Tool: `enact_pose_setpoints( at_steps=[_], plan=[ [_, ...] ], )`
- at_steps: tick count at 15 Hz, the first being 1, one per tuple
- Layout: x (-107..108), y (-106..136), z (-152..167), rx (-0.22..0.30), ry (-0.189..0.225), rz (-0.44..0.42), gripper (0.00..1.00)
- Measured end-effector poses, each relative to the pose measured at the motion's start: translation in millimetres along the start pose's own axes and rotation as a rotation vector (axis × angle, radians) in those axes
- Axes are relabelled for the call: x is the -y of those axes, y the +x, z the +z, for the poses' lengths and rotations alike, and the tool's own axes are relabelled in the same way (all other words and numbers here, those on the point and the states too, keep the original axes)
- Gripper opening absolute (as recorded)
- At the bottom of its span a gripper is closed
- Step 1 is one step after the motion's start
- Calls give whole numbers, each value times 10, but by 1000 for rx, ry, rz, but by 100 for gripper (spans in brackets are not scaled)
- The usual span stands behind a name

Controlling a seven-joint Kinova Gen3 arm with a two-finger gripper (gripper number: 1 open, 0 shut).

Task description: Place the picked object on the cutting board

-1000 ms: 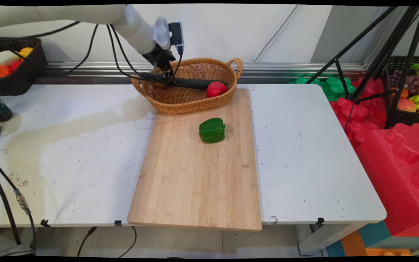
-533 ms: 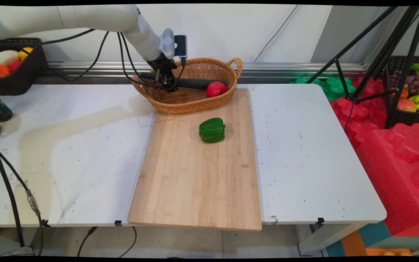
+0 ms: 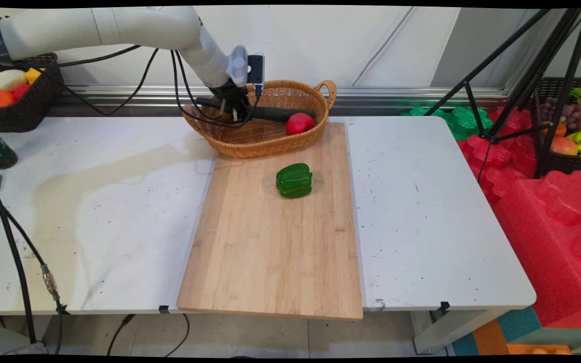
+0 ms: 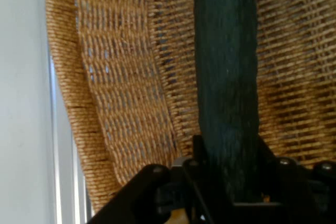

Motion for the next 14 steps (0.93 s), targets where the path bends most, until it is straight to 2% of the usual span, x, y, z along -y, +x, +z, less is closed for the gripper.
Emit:
enact_pose_setpoints(
  at_steps=[2, 5, 10, 14],
  plan=[
    [-10, 7, -67, -9, 17, -8, 0],
    [-75, 31, -371, -46, 51, -56, 0],
    [-223, 102, -1126, -134, 105, -152, 0],
    [-394, 92, -1697, -203, 116, -226, 0]
  ],
)
